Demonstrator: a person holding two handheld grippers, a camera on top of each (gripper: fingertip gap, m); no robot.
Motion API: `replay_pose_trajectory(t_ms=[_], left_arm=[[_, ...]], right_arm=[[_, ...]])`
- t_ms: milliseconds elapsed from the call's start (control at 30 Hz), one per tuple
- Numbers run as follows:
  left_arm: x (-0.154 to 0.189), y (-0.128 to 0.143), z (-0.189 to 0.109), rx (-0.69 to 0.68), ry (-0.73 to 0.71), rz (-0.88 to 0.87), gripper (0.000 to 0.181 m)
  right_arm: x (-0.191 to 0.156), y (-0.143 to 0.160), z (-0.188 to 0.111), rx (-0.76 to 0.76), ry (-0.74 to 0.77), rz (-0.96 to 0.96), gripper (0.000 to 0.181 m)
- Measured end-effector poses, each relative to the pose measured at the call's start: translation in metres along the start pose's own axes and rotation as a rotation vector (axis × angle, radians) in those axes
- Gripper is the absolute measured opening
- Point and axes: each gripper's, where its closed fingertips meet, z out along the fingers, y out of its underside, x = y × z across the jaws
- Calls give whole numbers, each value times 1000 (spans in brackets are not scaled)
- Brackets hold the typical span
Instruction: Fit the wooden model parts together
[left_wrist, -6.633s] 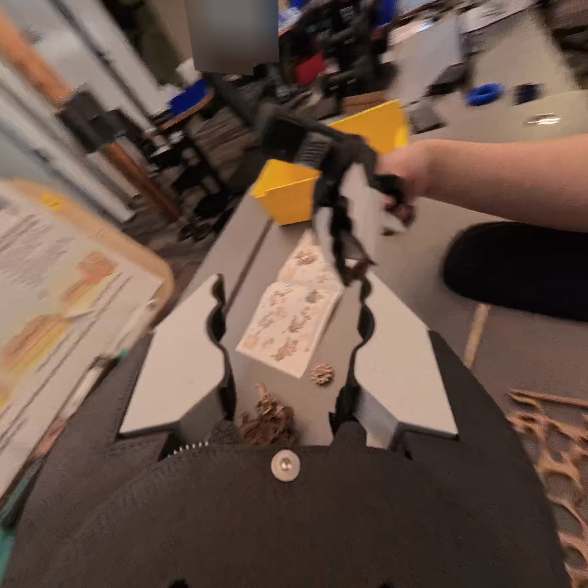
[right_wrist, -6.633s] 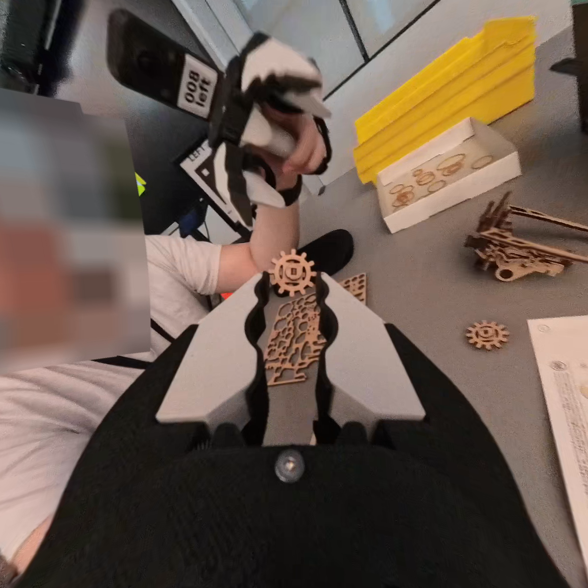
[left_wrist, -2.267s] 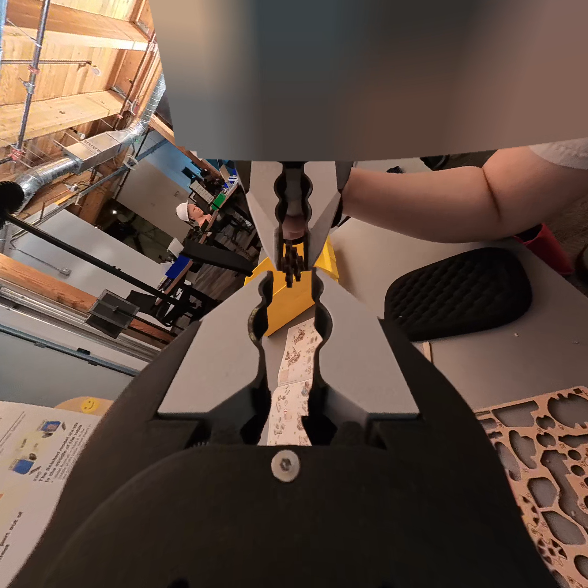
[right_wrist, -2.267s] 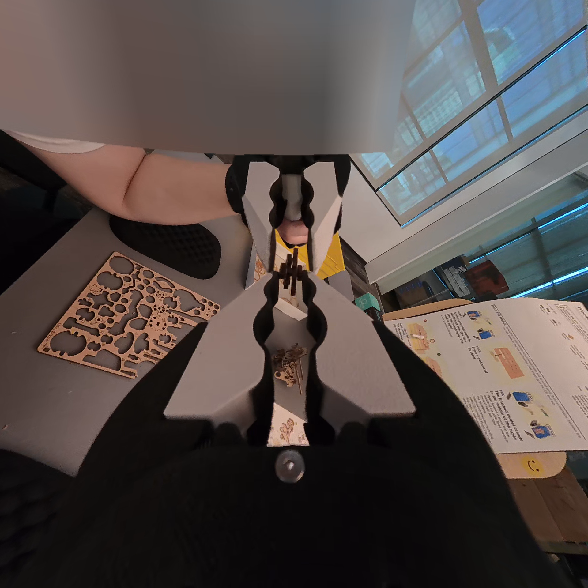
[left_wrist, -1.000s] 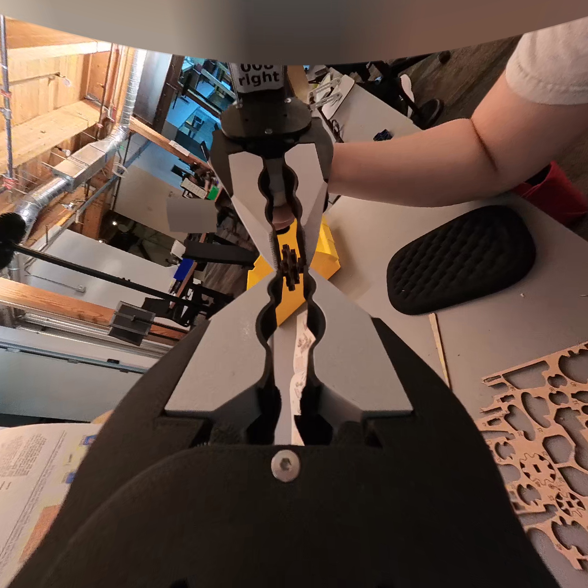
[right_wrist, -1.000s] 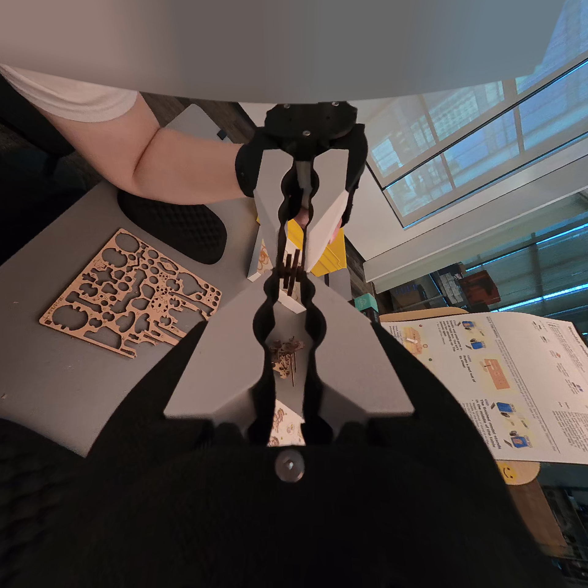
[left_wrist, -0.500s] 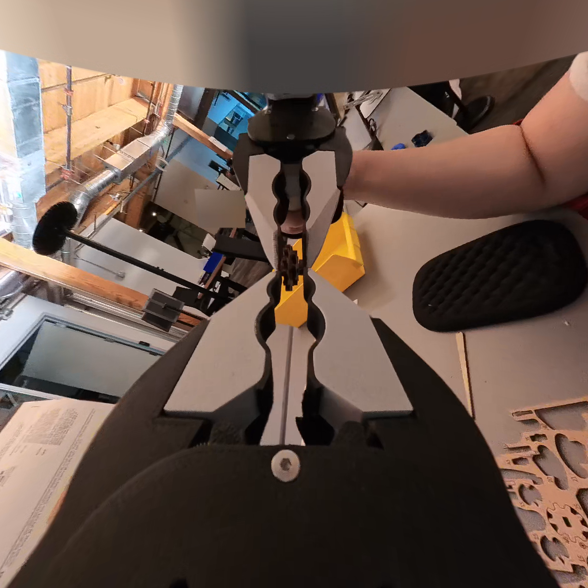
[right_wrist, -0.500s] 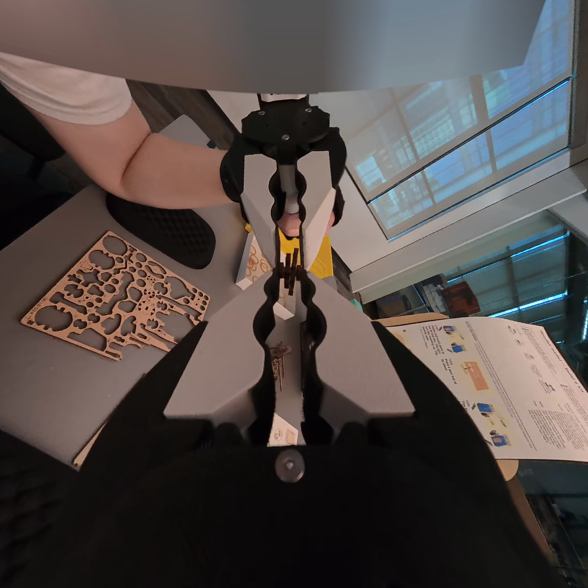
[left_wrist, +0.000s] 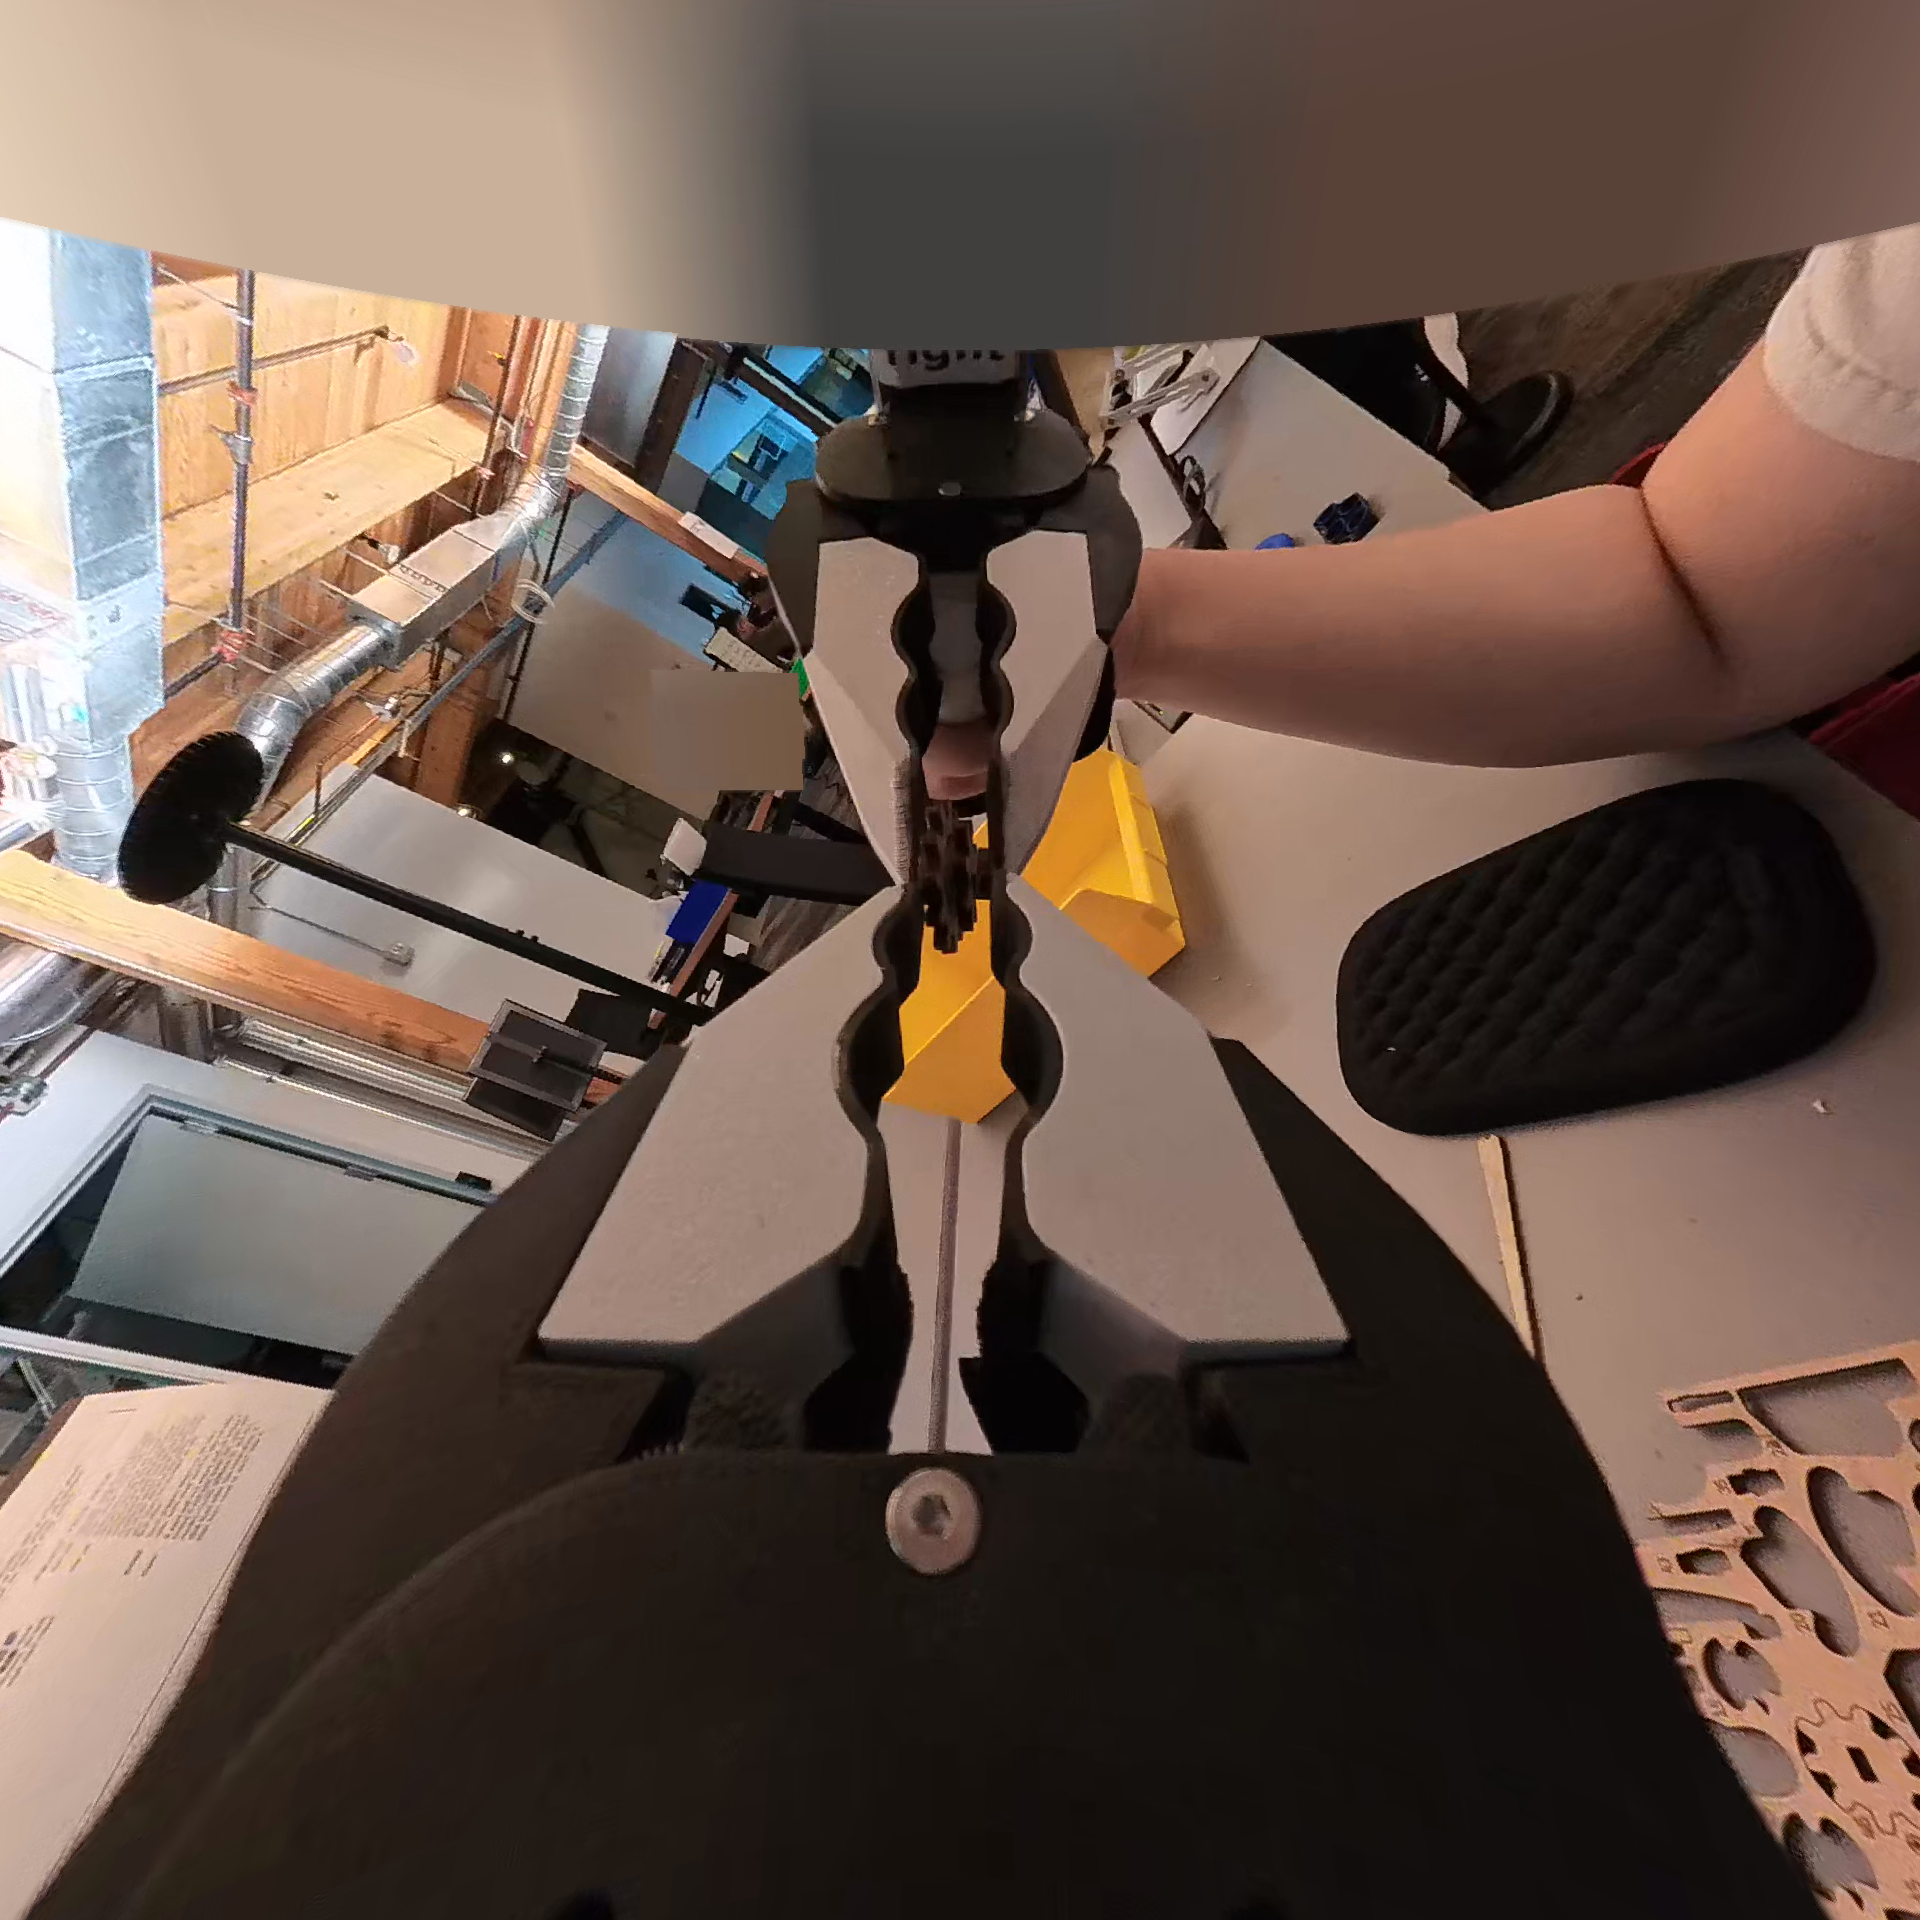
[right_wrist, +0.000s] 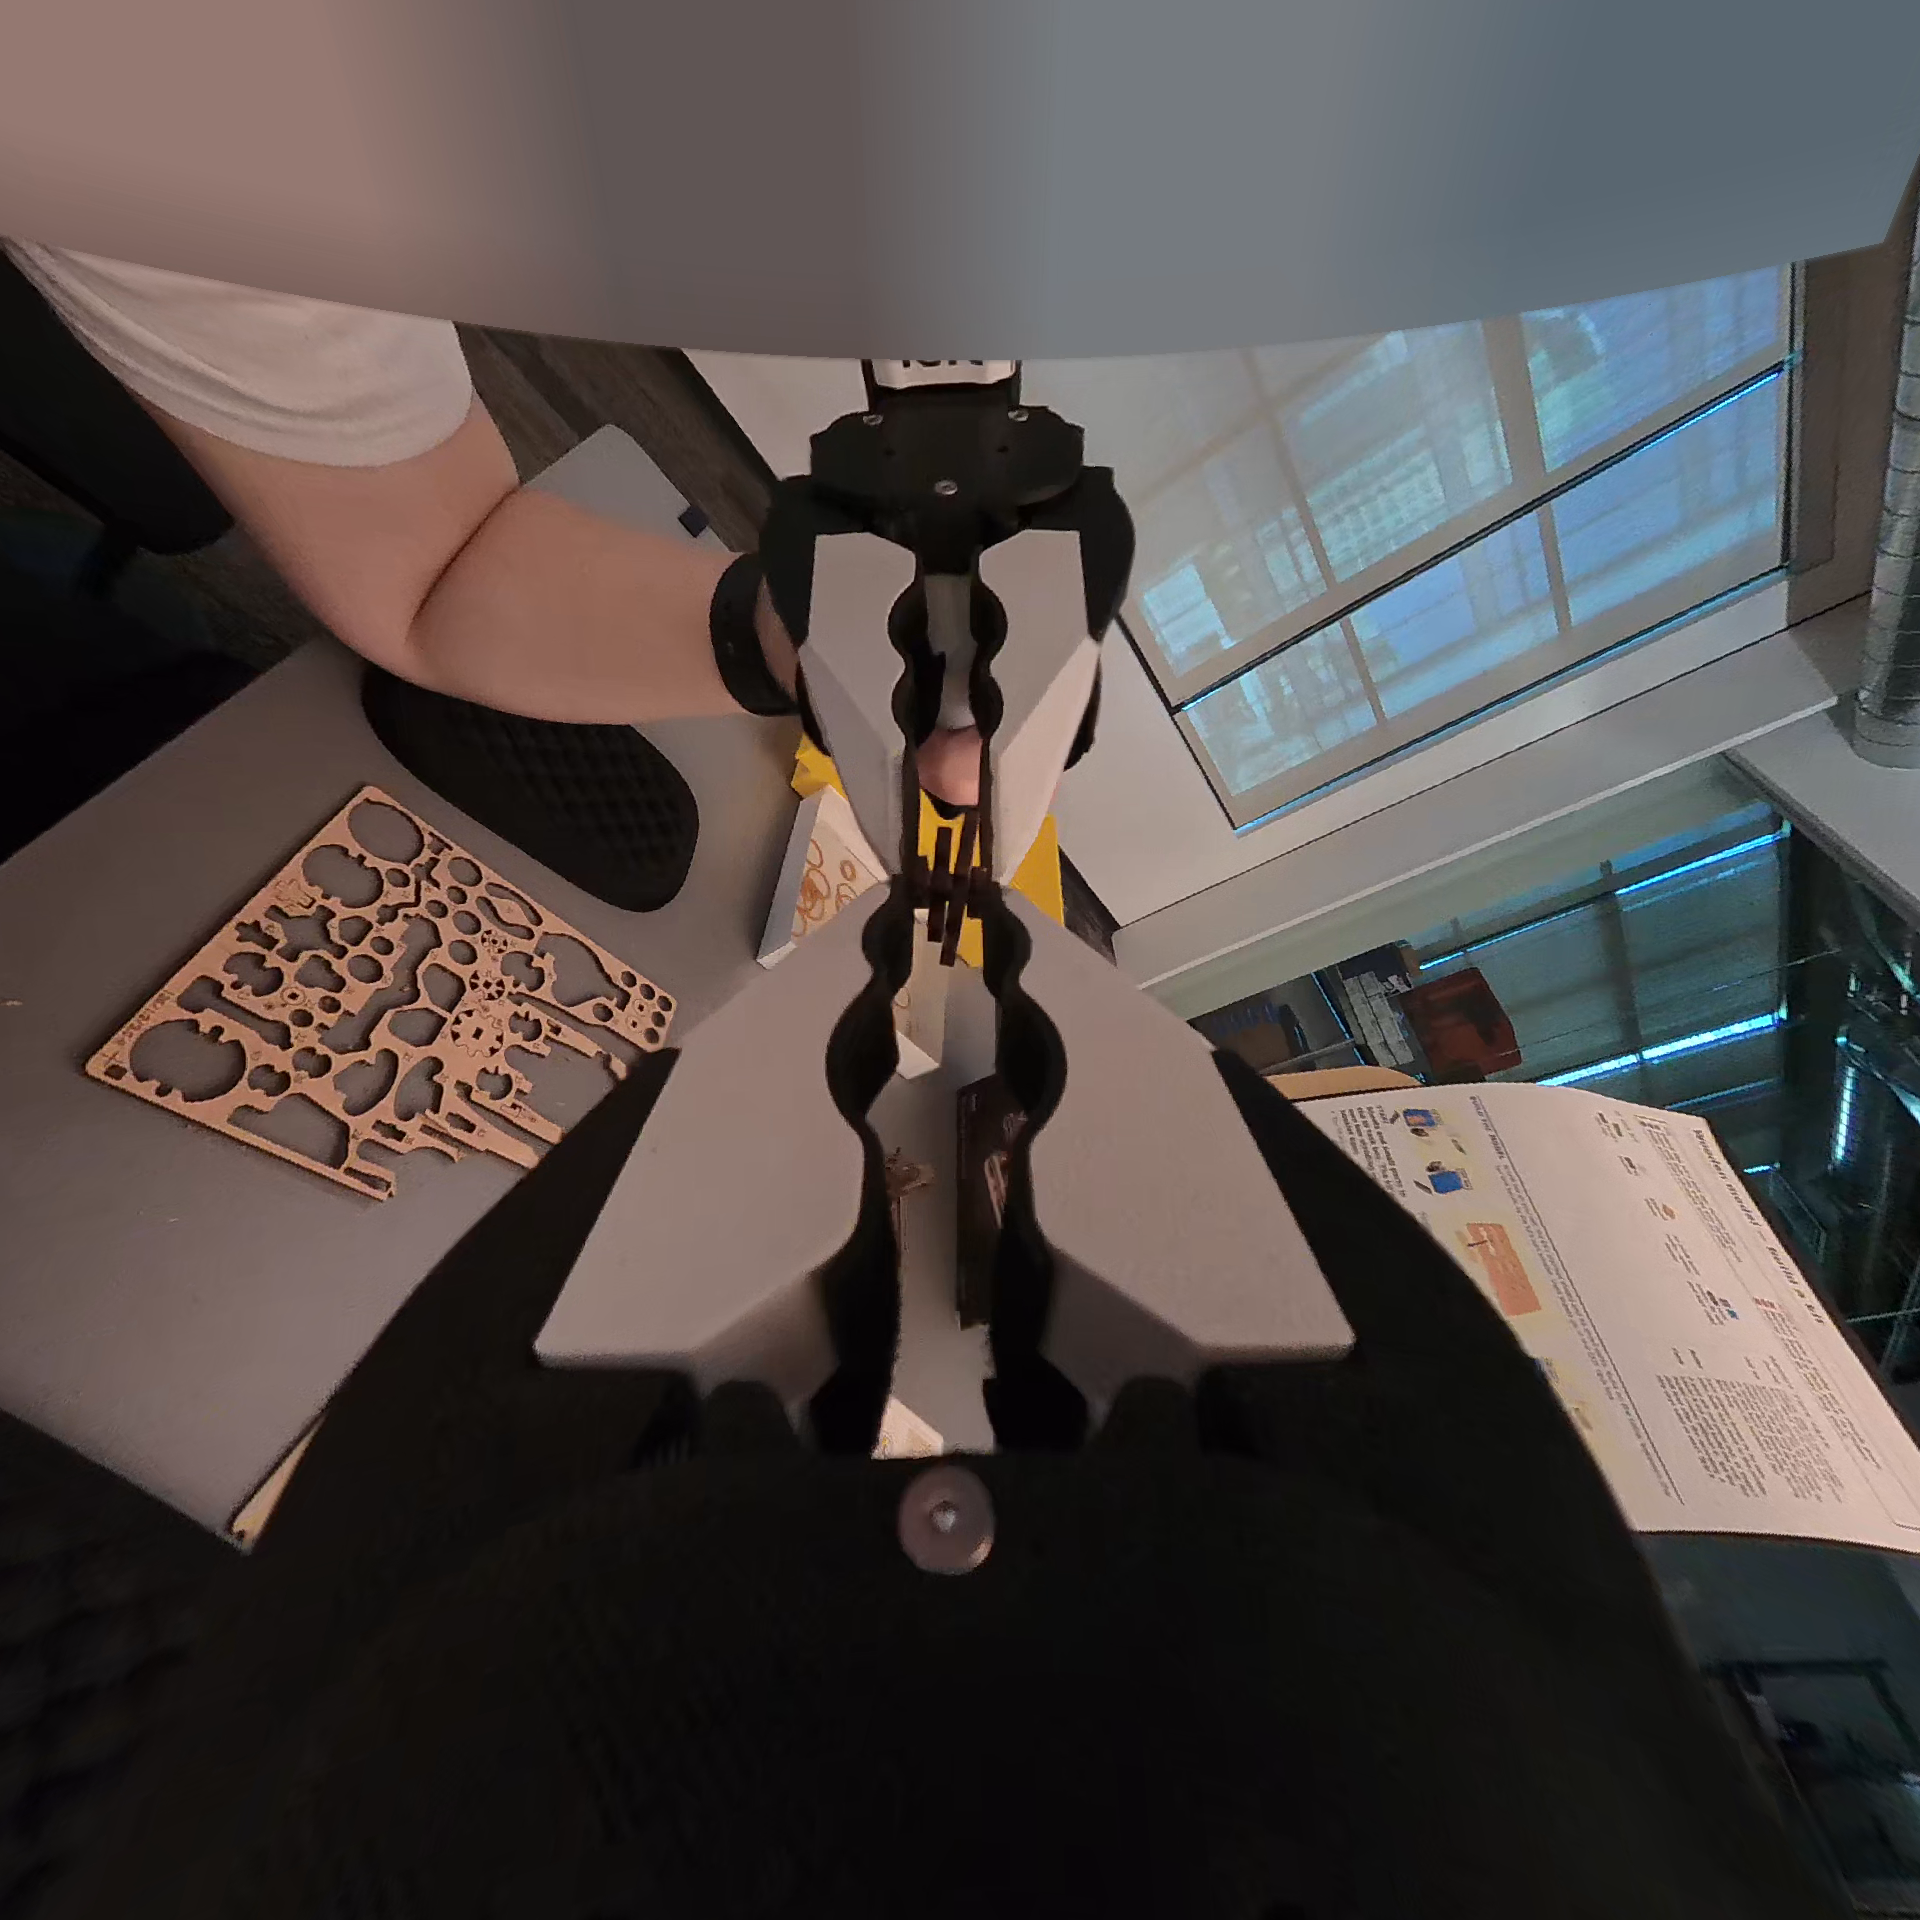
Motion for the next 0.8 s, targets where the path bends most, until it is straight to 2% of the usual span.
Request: replay_pose_trajectory(t_ms=[333, 367, 500, 800], left_arm=[[9, 7, 4, -51, 57, 19, 10], [10, 8, 4, -54, 62, 15, 10], [6, 3, 4, -12, 37, -53, 11], [7, -7, -2, 42, 30, -54, 12]], right_arm=[[-10, 7, -1, -48, -47, -37, 12], [-10, 8, -1, -52, -50, -37, 18], [-5, 4, -3, -31, -28, -16, 12], [-7, -7, -1, 3, -40, 0, 13]])
